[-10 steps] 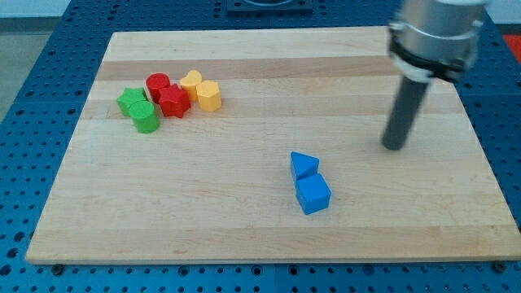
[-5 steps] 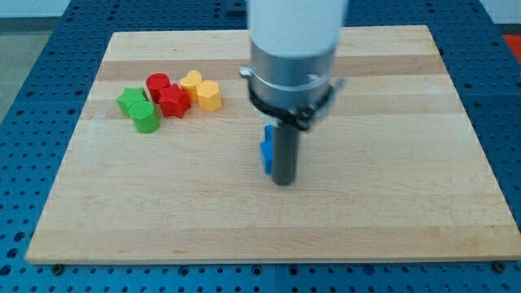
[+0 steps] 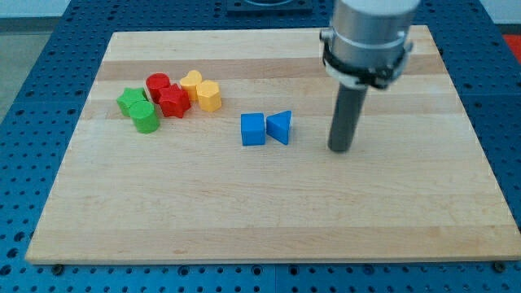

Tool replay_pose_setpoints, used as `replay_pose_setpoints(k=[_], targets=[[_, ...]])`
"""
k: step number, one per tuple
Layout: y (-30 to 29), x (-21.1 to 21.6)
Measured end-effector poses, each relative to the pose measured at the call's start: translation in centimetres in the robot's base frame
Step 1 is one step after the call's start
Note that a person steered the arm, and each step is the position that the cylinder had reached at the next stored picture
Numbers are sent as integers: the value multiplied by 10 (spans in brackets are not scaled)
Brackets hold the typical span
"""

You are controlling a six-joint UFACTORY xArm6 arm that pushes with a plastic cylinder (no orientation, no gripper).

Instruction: Push the blue blocks into the yellow blocks

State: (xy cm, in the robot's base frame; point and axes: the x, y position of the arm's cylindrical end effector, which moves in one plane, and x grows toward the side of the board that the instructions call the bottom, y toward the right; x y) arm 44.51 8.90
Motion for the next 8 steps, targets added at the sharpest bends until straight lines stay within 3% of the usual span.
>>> replay_pose_setpoints(k=[2, 4, 5, 7, 8], targets=[[-113, -26], [-54, -8], [-61, 32], [-155, 49], [-177, 19]])
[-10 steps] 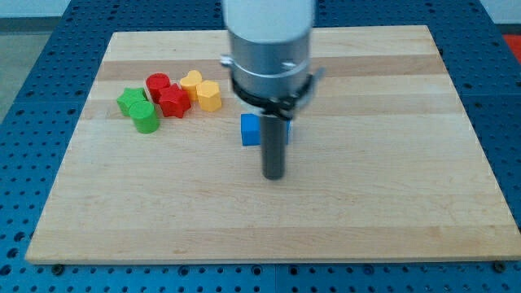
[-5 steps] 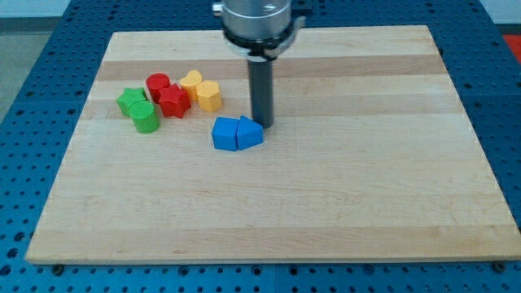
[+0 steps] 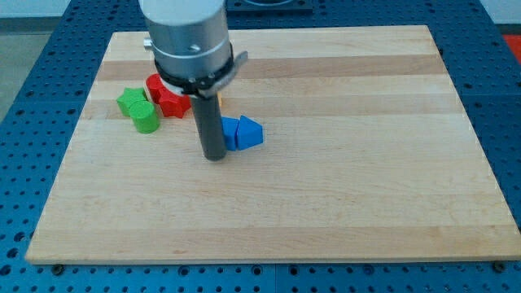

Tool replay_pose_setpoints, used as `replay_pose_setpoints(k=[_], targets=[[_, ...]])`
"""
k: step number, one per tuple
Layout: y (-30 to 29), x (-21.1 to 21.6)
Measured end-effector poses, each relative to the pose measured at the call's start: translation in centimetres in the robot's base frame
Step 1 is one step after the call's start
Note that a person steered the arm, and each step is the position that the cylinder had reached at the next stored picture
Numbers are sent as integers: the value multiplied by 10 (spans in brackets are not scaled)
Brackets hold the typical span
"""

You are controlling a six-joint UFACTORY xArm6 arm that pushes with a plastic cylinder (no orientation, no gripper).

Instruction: Push the blue blocks into the yellow blocks

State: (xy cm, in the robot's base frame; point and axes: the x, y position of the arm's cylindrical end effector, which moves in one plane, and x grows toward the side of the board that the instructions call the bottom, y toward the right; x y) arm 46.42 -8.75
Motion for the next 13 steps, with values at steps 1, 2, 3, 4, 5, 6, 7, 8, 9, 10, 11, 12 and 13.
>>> replay_pose_setpoints(k=[1, 2, 3, 4, 5, 6, 7, 8, 9, 10, 11, 12, 13], targets=[[3, -13], [32, 8], [67, 3], [65, -10], [61, -18], [99, 1], [150, 4], [136, -15], [63, -25], [14, -42], [53, -44], [113, -44], [159, -35]])
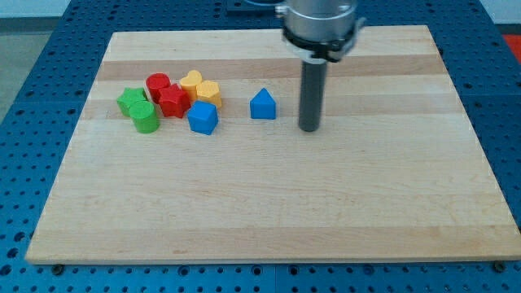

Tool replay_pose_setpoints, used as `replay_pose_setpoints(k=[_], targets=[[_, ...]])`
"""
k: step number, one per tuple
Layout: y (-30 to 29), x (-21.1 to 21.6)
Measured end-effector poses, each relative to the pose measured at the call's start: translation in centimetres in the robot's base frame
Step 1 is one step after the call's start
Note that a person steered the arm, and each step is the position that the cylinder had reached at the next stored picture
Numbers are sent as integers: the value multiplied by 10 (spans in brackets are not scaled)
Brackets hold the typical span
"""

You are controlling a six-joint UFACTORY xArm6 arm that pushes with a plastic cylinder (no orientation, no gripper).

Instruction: Push the blue blocks into the yellow blocks

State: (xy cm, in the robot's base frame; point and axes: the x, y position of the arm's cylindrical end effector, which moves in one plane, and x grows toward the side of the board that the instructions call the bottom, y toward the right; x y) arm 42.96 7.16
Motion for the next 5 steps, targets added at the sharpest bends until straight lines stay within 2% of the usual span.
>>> replay_pose_setpoints(k=[1, 2, 4, 5], targets=[[20, -18], [-12, -43], [-130, -37], [-142, -37]])
